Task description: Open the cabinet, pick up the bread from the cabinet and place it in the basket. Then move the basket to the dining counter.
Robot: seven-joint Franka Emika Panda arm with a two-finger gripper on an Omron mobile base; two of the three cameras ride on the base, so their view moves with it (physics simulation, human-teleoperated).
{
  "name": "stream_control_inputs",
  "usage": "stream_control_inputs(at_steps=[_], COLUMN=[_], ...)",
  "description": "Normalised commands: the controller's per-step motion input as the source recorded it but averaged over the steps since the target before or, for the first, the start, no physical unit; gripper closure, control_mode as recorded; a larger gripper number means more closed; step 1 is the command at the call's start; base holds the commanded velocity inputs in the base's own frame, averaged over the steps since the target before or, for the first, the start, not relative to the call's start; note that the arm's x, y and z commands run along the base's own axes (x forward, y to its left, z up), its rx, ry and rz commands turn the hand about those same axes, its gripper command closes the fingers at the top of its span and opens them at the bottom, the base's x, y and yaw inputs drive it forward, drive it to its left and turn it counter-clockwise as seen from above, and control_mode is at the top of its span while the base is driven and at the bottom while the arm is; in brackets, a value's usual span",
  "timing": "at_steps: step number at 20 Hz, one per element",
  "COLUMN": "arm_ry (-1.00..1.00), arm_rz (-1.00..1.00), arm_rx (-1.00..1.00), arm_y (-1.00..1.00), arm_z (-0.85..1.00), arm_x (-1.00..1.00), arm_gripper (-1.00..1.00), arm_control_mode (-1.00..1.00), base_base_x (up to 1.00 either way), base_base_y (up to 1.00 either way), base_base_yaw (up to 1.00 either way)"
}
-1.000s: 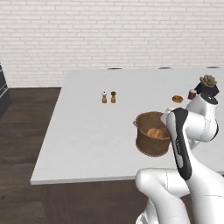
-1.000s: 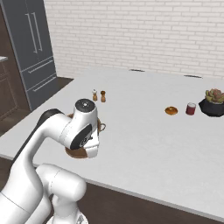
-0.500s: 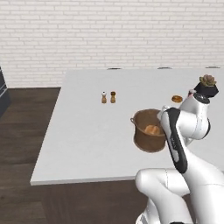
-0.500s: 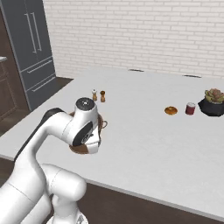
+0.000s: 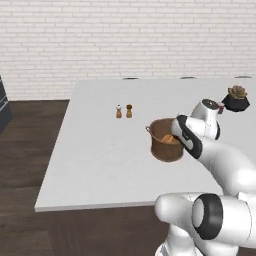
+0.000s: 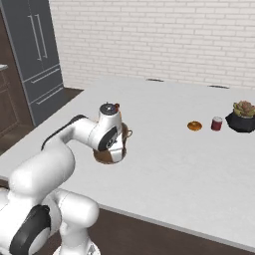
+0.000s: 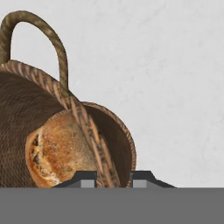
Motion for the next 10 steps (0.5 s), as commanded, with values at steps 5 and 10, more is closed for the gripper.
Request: stream_control_inputs(at_steps=[5, 10], arm_ry=[0.11, 0.0], arm_rz=[0.0, 0.0], arm_rx=[0.01, 0.03], arm_y=[-0.74, -0.3], arm_z=[0.0, -0.01], arm_x=[1.0, 1.0], arm_gripper=[1.0, 1.0], arm_control_mode=[-1.0, -1.0], base_base_x=[0.0, 0.0], base_base_y=[0.0, 0.0], base_base_yaw=[0.0, 0.0])
